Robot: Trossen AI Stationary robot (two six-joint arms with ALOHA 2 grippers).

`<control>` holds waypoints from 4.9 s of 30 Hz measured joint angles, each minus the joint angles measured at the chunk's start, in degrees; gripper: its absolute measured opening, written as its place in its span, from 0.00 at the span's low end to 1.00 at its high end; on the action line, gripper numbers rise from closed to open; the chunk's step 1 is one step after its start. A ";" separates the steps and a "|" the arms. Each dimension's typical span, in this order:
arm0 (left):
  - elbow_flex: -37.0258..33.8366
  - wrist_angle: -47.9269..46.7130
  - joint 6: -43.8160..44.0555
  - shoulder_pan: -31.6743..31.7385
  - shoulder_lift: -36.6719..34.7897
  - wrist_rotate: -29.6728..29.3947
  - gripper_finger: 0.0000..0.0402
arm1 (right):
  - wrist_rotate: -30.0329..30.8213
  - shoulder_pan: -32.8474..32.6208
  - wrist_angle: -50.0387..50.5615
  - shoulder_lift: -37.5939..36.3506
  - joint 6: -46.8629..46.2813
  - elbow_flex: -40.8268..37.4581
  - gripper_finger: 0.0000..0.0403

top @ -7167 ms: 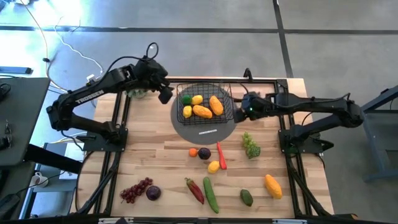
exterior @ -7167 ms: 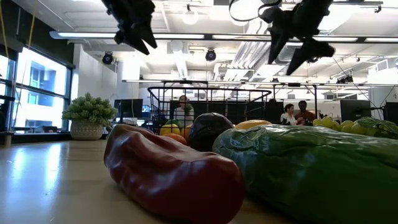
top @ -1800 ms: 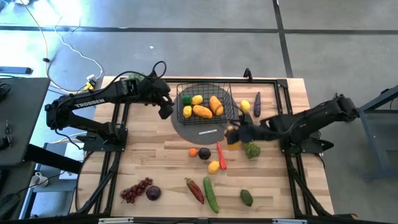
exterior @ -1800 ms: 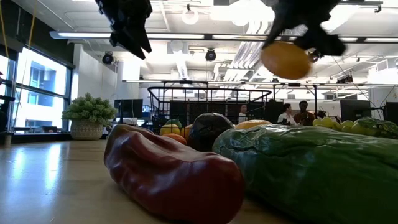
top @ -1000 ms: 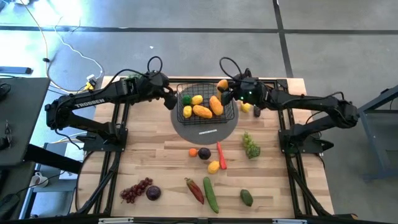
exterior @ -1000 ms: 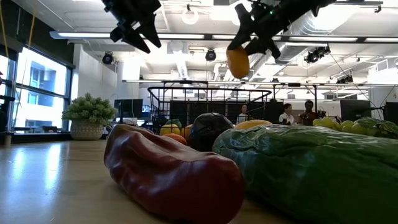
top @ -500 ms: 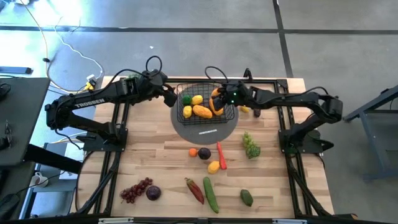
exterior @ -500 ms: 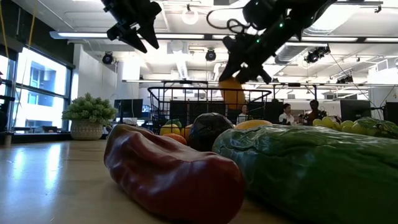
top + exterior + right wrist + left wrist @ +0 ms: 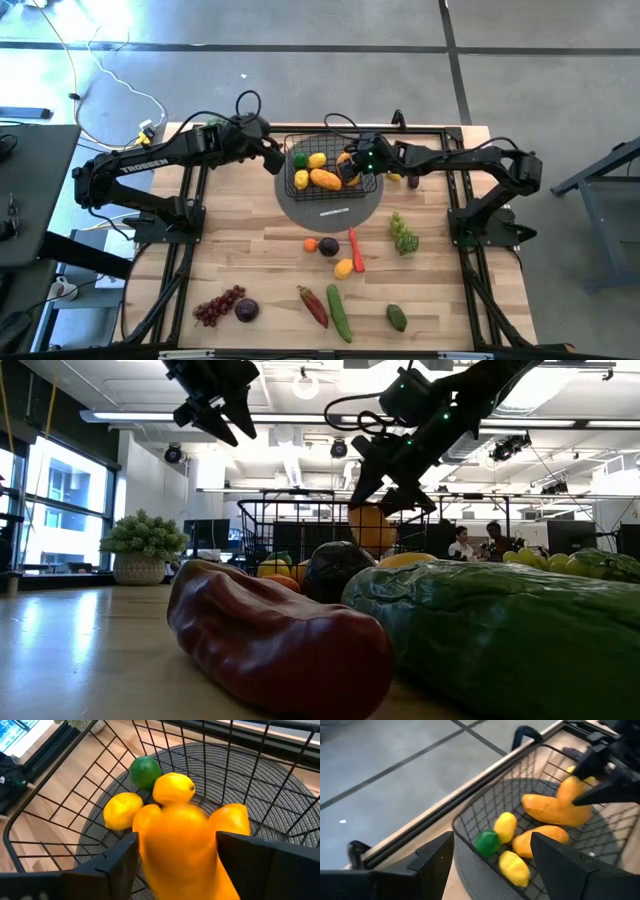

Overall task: Build produce basket
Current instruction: Put the mango into the black wire basket, then put the plum into the black wire basket

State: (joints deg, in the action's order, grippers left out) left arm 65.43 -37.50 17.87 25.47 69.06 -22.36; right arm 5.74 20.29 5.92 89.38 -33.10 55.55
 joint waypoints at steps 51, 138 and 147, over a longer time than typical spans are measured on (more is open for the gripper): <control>6.64 -27.96 4.43 -14.11 -0.39 18.61 0.78 | 3.33 -0.13 1.27 -14.83 6.10 0.00 0.65; -8.72 4.51 16.19 -61.71 29.20 30.46 0.78 | 11.91 -24.25 10.85 -14.97 -7.43 0.00 0.65; -8.74 4.48 16.44 -61.44 29.20 29.20 0.65 | 13.22 -26.25 11.42 -14.97 -8.50 0.00 0.65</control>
State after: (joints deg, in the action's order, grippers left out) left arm 56.69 -33.01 34.30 -35.97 98.26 6.84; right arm 18.96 -5.95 17.34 74.41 -41.60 55.55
